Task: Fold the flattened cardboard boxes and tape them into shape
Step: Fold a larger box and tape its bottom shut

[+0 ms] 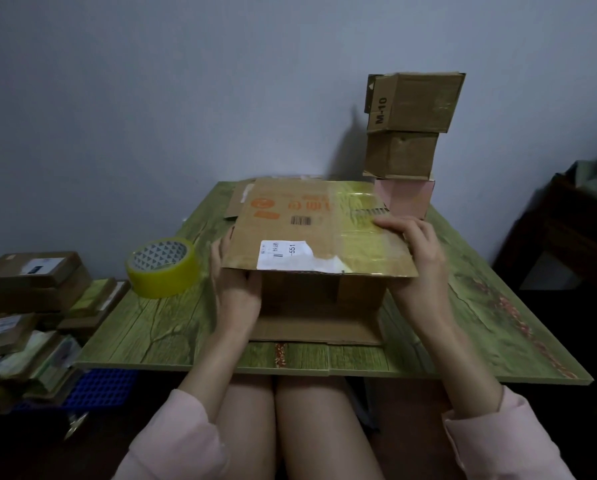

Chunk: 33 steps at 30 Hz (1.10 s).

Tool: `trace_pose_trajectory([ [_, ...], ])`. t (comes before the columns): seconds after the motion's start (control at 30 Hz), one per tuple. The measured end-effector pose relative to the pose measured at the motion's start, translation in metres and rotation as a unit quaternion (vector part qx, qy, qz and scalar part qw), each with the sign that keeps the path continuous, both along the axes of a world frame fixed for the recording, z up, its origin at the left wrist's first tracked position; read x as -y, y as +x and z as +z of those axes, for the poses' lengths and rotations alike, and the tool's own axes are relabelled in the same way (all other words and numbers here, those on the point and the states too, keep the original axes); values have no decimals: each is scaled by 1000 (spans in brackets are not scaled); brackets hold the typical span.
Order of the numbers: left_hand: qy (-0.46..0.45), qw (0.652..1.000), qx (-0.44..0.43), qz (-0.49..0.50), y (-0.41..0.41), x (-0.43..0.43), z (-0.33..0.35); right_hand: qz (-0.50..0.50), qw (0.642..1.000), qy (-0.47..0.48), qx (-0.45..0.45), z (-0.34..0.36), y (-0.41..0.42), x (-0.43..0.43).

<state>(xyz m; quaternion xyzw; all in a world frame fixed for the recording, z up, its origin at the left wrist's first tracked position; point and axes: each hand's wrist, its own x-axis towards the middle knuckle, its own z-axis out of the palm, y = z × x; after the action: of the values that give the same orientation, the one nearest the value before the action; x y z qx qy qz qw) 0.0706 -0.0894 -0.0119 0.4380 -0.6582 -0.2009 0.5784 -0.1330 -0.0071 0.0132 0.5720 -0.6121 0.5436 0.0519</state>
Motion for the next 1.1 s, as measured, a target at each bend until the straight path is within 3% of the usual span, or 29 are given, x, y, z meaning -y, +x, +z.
trace_pose_trajectory([
  [0.1, -39, 998, 19, 34, 0, 3, -3, 9, 1000, -3, 3, -5, 1, 0],
  [0.23, -25, 999, 26, 6, 5, 1, -1, 16, 1000, -1, -6, -12, 1, -1],
  [0.33, 20, 998, 29, -58, 19, 6, 0, 54, 998, 24, -24, -6, -6, -3],
  [0.47, 128, 976, -39, -173, 44, 6, 4, 144, 984, 95, -33, 7, -24, -14],
  [0.57, 119, 977, -71, -161, 58, 9, 11, 188, 974, 109, 66, 15, -29, -22],
  [0.7, 95, 969, -113, -196, 63, 9, 33, 198, 964, 9, 175, 30, -20, -28],
  [0.77, 98, 963, -67, -242, 60, 7, 42, 225, 962, 33, 149, 35, -13, -29],
  [0.87, 78, 962, 38, -260, 56, 9, 42, 215, 970, 108, 42, 28, -10, -25],
  [1.1, 21, 971, 42, -234, 50, 15, 25, 162, 985, 61, 2, 6, -10, -18],
])
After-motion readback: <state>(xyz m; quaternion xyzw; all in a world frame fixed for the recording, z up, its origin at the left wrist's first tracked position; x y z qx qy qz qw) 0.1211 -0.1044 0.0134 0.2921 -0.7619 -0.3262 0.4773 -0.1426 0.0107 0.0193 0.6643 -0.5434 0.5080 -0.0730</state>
